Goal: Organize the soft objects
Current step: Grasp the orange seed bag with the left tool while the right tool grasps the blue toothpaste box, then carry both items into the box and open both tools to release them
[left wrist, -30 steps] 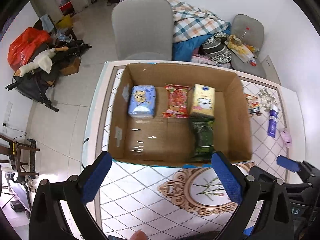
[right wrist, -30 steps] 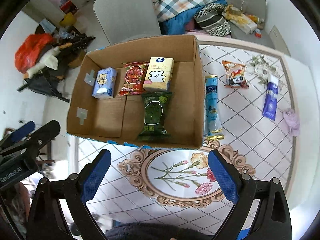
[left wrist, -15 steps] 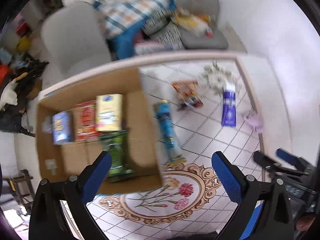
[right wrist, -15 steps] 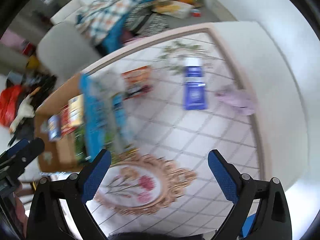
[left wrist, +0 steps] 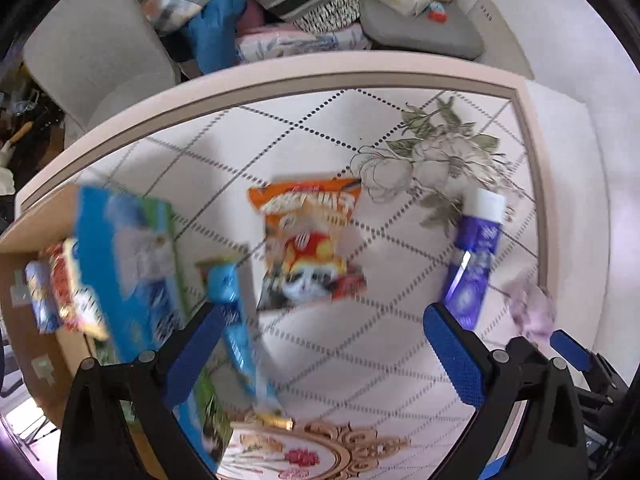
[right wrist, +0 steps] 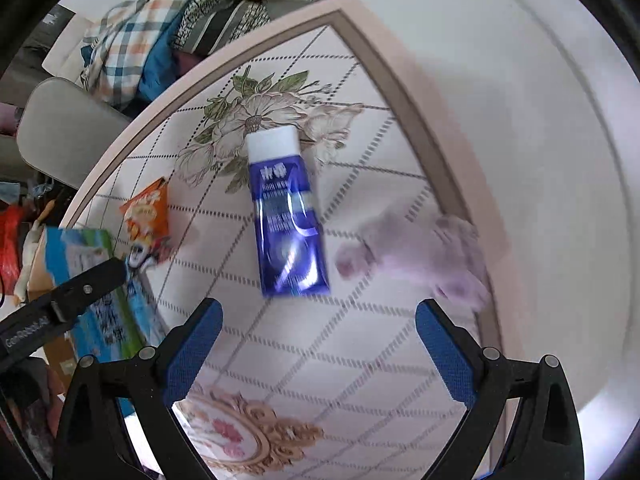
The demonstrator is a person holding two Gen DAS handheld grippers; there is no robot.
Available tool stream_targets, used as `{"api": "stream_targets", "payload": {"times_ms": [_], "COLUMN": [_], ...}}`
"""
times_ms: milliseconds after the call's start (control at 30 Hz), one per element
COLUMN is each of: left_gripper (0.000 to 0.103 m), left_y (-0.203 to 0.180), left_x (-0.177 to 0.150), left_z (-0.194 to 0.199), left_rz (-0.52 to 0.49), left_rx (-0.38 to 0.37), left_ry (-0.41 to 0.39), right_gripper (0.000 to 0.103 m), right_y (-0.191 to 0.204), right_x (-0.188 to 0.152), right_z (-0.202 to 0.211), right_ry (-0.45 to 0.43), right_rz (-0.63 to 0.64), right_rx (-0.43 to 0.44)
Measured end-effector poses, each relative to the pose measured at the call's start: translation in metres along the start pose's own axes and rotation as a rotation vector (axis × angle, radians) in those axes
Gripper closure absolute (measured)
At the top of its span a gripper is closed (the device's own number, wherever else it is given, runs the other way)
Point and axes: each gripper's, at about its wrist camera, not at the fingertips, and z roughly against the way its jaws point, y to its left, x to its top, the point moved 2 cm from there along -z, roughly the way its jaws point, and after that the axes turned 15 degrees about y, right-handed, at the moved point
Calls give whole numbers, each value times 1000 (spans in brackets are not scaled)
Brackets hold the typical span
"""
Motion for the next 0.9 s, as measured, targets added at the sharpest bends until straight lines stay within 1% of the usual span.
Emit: {"api": "stream_targets", "payload": {"times_ms": [33,133,267,300,333,367,400,433,467,500,533,733,833,900], "left_gripper": [1,1,2,10,16,25,38,49,54,55,55,57,59,59], "left_y": [-1,-1,0,0,1,1,1,0,0,-1,-3,-13,-12,-3], "left_x": [9,33,54,56,59,60,62,62,62,60,59,57,58,59], "left_z": [-6,-23,-42,-45,-49,-53,-57,-62,-64,-62,-62,-62,-60,-61], "left_rz": [-2,-2,12,13,15,16,14,6,7,3,-4,5,5,-1], "left_rx": [2,15,5,5,3,10,20,25,37,51,58,46,44,44], "left_ry": [13,59,107,115,122,130,137,147,143,128,119,98,94,92], "right_gripper": [4,5,7,8,13,18,21,30,42,47,48,48,48,49], "right_y": [2,10,24,27,30,33,35,37,39,40,41,52,55,56], "right_x": [11,30,53,57,61,65,68,72,75,78,80,82,82,84], "right_z": [-7,-22,-38,-42,-45,-50,-53,-57,-61,-66,-68,-76,-78,-78], "right_ry": [13,24,42,44,48,54,60,66,73,81,84,82,90,87], "right_rz": [3,12,33,38,42,43,43,42,40,33,26,29,32,39], "right_rx": [1,-2,-1,-10,-16,-20,-24,-29,-39,-70,-73,-133,-155,-162]}}
